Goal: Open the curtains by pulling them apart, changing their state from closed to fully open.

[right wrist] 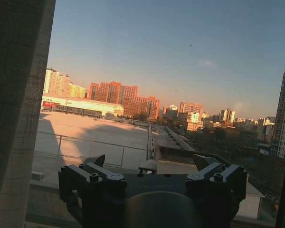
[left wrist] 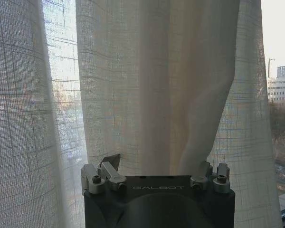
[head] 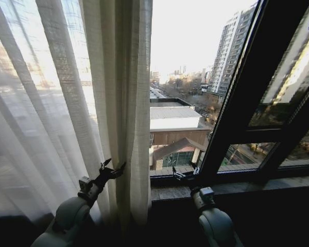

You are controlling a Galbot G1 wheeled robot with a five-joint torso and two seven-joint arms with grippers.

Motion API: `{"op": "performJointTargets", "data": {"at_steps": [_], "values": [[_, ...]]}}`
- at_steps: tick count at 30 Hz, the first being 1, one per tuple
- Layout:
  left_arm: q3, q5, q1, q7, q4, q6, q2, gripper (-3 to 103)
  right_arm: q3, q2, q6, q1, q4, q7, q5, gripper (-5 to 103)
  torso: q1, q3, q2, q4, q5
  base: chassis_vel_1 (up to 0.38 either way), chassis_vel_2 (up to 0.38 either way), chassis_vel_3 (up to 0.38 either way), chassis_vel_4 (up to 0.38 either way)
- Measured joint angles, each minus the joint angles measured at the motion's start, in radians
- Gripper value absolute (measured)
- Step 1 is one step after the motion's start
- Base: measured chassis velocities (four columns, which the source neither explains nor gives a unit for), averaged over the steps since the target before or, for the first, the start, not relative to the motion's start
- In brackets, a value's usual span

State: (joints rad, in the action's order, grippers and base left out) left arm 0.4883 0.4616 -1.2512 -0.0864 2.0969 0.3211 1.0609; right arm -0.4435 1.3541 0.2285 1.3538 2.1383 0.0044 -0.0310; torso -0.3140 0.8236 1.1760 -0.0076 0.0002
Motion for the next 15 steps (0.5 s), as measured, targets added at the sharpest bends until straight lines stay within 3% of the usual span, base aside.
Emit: {"op": "performJointTargets", "data": {"at_steps": [3,6,13,15], "values": [[0.002,0.005,0.002,0.0,-0.003,-0.001,0.0,70,0.007,0.003,0.0,-0.005,-0.004,0.0,0.001,100,0.0,0.0,0.0,0.0001,0.0,0.0,0.0,0.0,0.0],[0.006,0.017,0.01,0.0,-0.005,-0.002,-0.002,53,0.014,0.008,0.0,-0.011,-0.007,0.001,0.001,100,0.0,0.0,0.0,0.0001,0.0,0.0,0.0,0.0,0.0],[0.007,0.022,0.015,-0.001,-0.008,-0.001,-0.001,32,0.008,0.003,0.001,-0.012,-0.007,0.002,0.001,100,0.0,0.0,0.0,0.0,0.0,0.0,0.0,0.0,0.0],[0.008,0.022,0.015,-0.001,-0.009,-0.001,-0.001,20,0.004,0.001,0.001,-0.012,-0.007,0.002,0.0,100,0.0,0.0,0.0,0.0,0.0001,0.0,0.0,0.0,0.0]]}}
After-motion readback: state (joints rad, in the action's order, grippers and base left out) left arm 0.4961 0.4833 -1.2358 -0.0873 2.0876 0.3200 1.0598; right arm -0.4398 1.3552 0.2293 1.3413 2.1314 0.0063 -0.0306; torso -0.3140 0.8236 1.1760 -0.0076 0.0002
